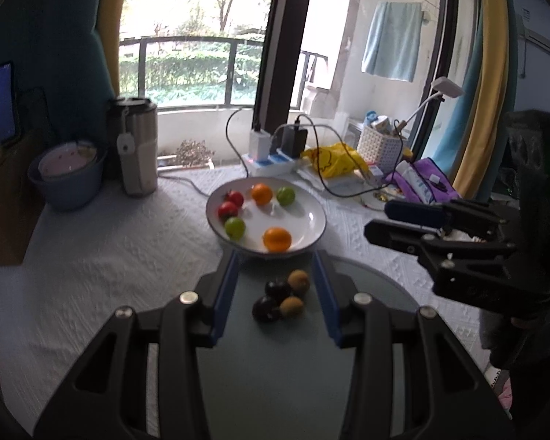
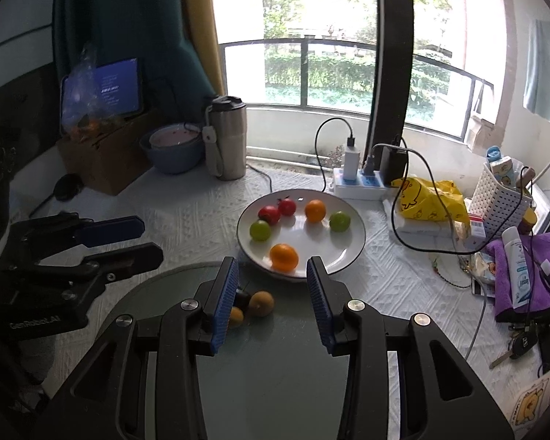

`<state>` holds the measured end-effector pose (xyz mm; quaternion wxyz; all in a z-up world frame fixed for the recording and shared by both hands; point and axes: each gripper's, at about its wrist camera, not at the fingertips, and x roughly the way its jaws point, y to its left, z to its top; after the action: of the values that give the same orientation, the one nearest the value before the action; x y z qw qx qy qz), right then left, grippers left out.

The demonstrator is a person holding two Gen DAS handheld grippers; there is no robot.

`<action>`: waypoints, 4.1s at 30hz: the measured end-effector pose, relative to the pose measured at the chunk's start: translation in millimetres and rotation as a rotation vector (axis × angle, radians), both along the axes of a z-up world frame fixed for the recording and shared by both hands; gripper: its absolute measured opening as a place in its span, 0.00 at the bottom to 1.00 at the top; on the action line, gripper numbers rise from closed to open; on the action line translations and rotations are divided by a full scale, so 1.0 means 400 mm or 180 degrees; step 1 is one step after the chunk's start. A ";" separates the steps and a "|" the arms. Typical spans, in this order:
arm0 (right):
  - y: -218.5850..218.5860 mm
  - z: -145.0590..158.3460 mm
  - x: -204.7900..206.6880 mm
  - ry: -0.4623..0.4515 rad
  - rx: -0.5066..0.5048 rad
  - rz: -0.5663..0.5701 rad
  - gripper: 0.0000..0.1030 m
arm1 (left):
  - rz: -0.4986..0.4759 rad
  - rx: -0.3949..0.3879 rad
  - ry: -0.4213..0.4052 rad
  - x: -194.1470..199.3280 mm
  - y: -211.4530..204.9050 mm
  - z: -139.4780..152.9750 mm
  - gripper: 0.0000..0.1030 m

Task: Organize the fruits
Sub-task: 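Withdraw both tools from the plate back over the remaining fruits, then grasp the brown kiwi with the right tool while the left tool grasps the dark plum, then carry the brown kiwi and dark plum over the white plate with both tools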

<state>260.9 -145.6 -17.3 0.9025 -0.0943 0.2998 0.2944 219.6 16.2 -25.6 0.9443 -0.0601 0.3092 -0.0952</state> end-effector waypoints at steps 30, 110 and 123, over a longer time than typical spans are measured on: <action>0.023 -0.164 0.020 0.0481 -0.0193 0.0038 0.40 | -0.0020 -0.0015 0.0560 0.045 -0.039 -0.203 0.42; 0.084 -0.210 0.003 0.0585 -0.0202 0.0208 0.27 | -0.0181 0.0211 0.0433 0.016 0.005 -0.154 0.29; 0.026 -0.134 -0.069 0.0353 -0.0076 0.0182 0.27 | -0.0198 0.0292 0.0225 -0.050 -0.038 -0.078 0.29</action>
<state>233.2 -135.1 -71.0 0.8745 -0.0970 0.3501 0.3212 199.7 0.9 -56.9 0.9311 -0.0104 0.3481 -0.1080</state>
